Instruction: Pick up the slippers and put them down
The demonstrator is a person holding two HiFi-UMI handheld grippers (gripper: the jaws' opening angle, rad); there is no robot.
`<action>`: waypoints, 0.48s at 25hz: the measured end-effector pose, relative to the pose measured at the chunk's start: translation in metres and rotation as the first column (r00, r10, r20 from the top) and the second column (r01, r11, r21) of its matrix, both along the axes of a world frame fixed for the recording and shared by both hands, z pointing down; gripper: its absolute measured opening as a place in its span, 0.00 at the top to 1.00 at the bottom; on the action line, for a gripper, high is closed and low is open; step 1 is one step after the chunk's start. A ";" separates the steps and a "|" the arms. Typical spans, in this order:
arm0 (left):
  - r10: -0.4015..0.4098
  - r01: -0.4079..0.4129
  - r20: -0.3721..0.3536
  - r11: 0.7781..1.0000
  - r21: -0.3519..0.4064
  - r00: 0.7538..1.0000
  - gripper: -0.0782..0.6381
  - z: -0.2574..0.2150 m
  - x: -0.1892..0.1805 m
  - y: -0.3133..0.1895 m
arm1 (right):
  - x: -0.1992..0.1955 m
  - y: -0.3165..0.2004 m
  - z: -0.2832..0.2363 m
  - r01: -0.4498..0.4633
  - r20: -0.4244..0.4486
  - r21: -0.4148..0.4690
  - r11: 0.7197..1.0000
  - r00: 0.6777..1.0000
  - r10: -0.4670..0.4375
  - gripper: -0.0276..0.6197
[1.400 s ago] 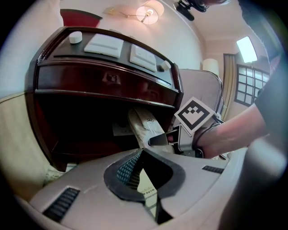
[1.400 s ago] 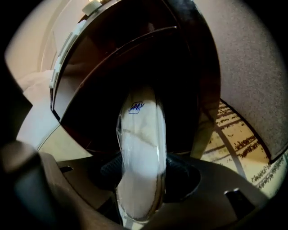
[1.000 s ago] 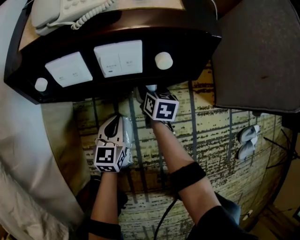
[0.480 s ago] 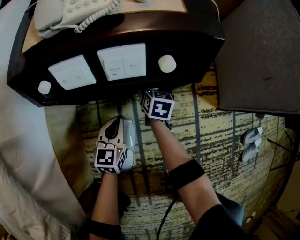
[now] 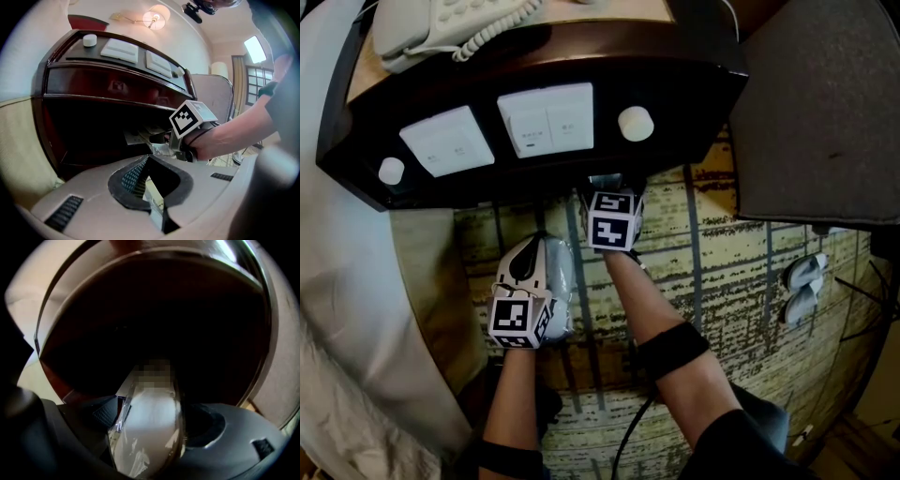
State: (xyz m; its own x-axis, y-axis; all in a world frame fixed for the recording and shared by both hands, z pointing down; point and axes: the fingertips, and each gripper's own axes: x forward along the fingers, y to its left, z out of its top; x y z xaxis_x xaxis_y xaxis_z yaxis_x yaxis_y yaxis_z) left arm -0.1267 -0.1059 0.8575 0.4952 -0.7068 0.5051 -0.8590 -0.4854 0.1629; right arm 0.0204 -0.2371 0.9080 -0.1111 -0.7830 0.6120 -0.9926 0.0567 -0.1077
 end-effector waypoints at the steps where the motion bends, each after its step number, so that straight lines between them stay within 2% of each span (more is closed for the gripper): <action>1: -0.003 0.003 -0.001 1.000 -0.004 1.000 0.89 -0.001 -0.001 0.001 | 0.000 0.001 -0.003 0.003 -0.020 0.008 1.000 1.000 -0.003 0.24; 4: -0.006 0.006 -0.006 1.000 -0.016 1.000 0.89 -0.007 0.000 0.006 | 0.004 0.007 -0.013 0.000 -0.062 0.013 1.000 0.998 0.001 0.22; 8: -0.013 0.013 -0.005 0.999 -0.044 1.000 0.89 -0.028 -0.002 0.017 | 0.006 0.026 -0.020 -0.006 -0.054 -0.054 0.999 0.999 0.003 0.22; 12: -0.014 0.014 -0.004 0.997 -0.078 1.000 0.89 -0.070 -0.002 0.035 | 0.008 0.062 -0.048 0.007 -0.046 -0.111 0.994 0.999 -0.013 0.22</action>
